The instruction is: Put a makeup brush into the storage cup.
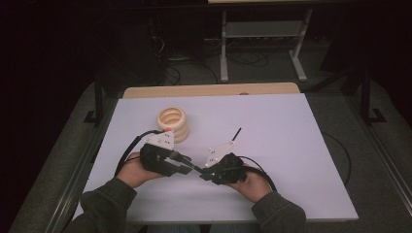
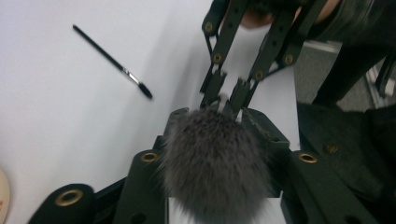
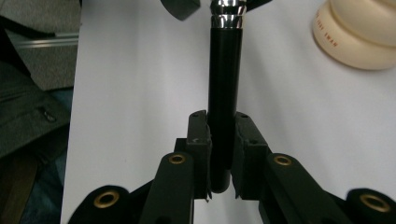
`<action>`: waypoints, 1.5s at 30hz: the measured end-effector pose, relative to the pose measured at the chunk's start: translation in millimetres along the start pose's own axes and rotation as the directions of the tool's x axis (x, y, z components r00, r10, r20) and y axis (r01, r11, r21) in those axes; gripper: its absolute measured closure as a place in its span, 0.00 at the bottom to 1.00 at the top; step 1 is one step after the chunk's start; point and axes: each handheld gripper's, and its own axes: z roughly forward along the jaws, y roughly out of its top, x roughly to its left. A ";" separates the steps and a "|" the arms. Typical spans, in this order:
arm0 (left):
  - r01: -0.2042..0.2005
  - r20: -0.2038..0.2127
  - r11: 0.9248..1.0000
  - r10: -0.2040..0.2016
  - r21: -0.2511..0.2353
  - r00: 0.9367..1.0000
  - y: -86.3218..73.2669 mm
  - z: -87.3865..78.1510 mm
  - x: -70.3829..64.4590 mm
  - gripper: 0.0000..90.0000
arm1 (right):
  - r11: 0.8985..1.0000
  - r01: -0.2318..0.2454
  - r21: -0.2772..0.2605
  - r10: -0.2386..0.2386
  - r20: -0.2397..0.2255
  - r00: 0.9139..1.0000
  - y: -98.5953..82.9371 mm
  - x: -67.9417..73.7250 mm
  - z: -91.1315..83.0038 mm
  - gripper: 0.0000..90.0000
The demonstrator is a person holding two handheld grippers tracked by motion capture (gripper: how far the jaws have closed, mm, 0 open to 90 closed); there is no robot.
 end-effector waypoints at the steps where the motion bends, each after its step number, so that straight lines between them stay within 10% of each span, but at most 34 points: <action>1: 0.005 0.002 1.000 -0.005 -0.008 1.000 0.4 -0.2 -0.1 0.76 | 1.000 0.017 -0.003 -0.016 0.010 1.000 -0.1 -0.9 0.0 0.87; 14: 0.005 0.018 1.000 -0.005 0.001 1.000 4.7 1.7 -1.4 0.86 | 0.999 -0.034 0.012 0.034 0.056 0.998 3.0 6.2 3.2 0.73; 18: -0.015 0.015 1.000 0.014 0.023 1.000 6.3 4.2 -2.2 0.86 | 1.000 0.013 0.026 -0.015 0.069 0.998 3.9 7.4 4.0 0.76; 30: 0.012 0.004 1.000 -0.012 0.017 1.000 6.5 9.1 -3.4 0.72 | 0.998 -0.059 -0.019 0.059 0.006 0.998 3.0 4.4 2.4 0.87; 45: 0.033 -0.009 0.999 -0.033 0.009 0.999 7.6 8.5 0.6 0.87 | 0.996 -0.074 -0.041 0.075 0.010 0.997 1.0 1.5 1.4 0.74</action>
